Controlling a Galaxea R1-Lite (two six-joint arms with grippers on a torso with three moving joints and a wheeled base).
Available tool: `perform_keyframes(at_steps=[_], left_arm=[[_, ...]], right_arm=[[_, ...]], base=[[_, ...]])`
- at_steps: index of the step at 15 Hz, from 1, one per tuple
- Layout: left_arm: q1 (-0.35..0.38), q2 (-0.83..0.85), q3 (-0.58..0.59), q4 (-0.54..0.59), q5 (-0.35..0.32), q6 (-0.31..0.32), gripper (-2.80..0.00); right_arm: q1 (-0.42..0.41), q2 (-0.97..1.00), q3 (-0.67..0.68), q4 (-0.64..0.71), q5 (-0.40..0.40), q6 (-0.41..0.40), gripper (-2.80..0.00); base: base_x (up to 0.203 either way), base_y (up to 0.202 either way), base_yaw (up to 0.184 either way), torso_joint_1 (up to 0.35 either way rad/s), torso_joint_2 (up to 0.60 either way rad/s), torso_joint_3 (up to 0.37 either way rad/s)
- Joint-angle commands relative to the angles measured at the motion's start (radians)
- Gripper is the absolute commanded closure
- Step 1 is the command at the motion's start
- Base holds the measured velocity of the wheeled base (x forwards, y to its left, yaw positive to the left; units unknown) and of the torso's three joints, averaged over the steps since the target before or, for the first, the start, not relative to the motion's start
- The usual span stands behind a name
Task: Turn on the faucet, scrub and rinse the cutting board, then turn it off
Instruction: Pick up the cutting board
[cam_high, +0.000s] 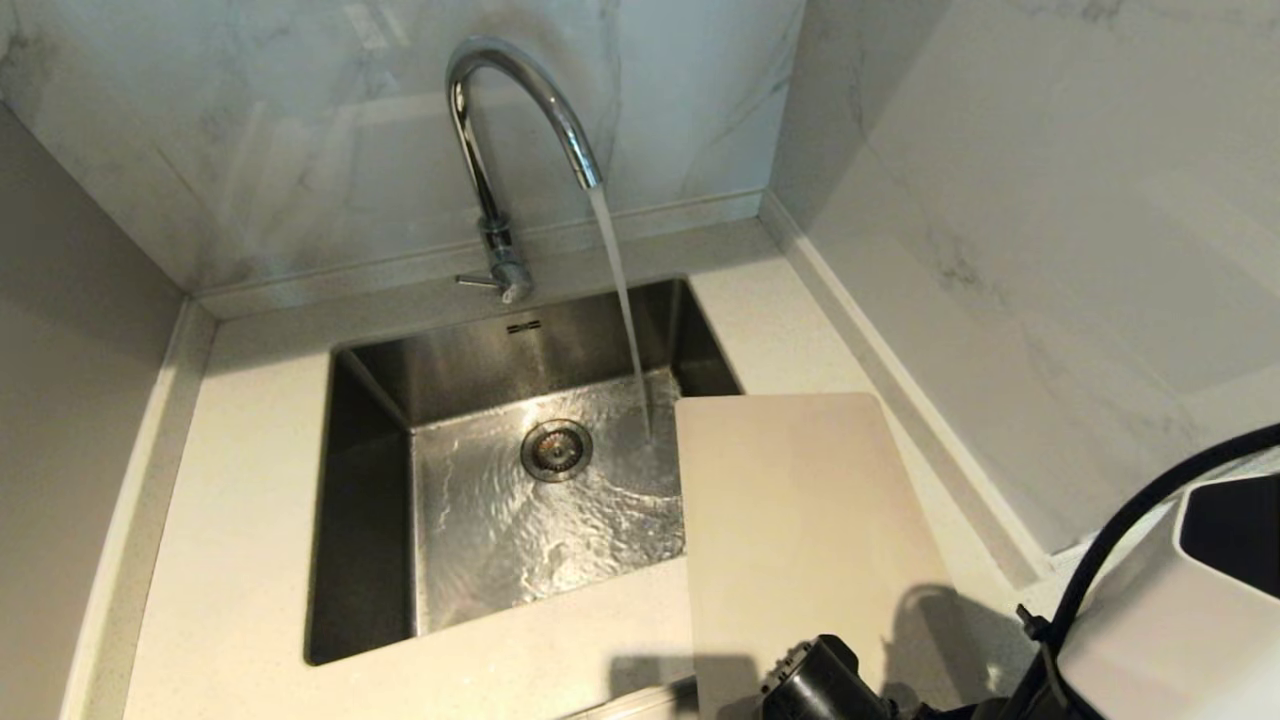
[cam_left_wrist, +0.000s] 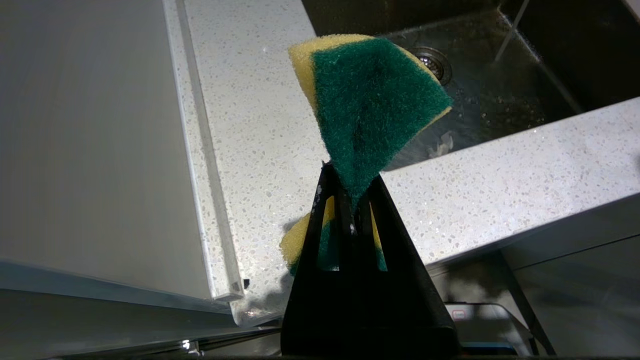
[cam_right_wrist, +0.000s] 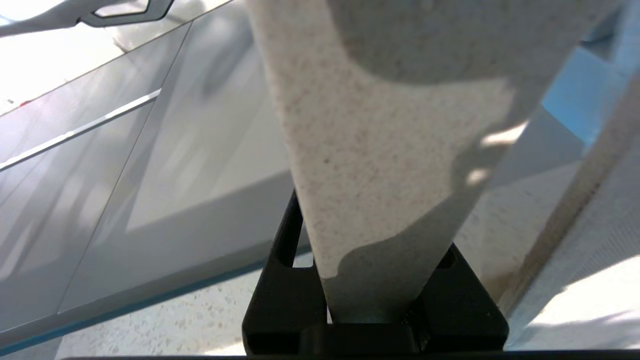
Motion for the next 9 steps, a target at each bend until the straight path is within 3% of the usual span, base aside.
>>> perform_keyframes(at_steps=[1, 9], left_arm=[[0.0, 0.0, 0.002, 0.0, 0.0, 0.0, 0.0], [0.0, 0.0, 0.002, 0.0, 0.0, 0.0, 0.0]], right_arm=[[0.001, -0.058, 0.004, 0.014, -0.014, -0.02, 0.0], [-0.002, -0.181, -0.002, 0.081, -0.058, -0.069, 0.0]], base=[[0.0, 0.0, 0.0, 0.0, 0.0, 0.0], [0.0, 0.0, 0.0, 0.0, 0.0, 0.0]])
